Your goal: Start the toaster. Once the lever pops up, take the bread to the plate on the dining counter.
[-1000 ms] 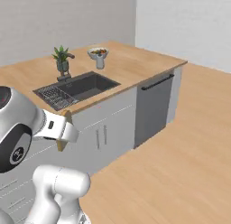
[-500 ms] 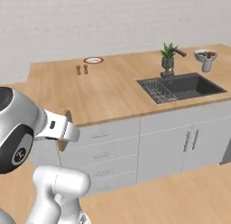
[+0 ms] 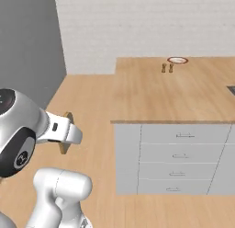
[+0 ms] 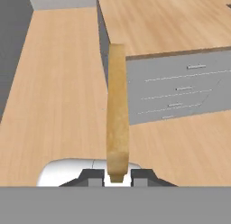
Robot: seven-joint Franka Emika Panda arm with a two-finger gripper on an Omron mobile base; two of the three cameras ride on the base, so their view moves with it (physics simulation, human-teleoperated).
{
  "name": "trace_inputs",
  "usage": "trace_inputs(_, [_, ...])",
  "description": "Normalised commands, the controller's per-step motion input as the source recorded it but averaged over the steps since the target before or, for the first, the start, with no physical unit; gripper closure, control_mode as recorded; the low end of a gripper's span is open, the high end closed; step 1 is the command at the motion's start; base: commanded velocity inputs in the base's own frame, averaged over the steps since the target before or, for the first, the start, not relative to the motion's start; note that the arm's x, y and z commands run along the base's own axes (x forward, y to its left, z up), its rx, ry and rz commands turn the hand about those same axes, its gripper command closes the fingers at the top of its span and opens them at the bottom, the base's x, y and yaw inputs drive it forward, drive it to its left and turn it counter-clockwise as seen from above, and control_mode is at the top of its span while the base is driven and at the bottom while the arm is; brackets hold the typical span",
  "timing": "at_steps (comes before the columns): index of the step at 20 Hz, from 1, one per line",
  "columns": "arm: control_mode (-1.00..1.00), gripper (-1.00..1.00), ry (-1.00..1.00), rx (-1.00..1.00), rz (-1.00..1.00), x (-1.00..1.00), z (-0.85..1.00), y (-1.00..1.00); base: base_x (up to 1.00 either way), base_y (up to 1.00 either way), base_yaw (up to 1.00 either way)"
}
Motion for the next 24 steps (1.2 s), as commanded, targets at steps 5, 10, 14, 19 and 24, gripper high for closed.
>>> trace_inputs(5, [1.0,1.0,0.0,0.0,0.0,0.0,0.0,0.0,0.08,1.0,0.31])
trace_inputs(10, [1.0,1.0,0.0,0.0,0.0,0.0,0.0,0.0,0.63,0.91,0.17])
trace_inputs(14, [1.0,1.0,0.0,0.0,0.0,0.0,0.0,0.0,0.94,0.41,0.02])
trace_inputs(19, [1.0,1.0,0.0,0.0,0.0,0.0,0.0,0.0,1.0,0.29,0.0])
trace_inputs(24, [1.0,1.0,0.0,0.0,0.0,0.0,0.0,0.0,1.0,0.23,0.0])
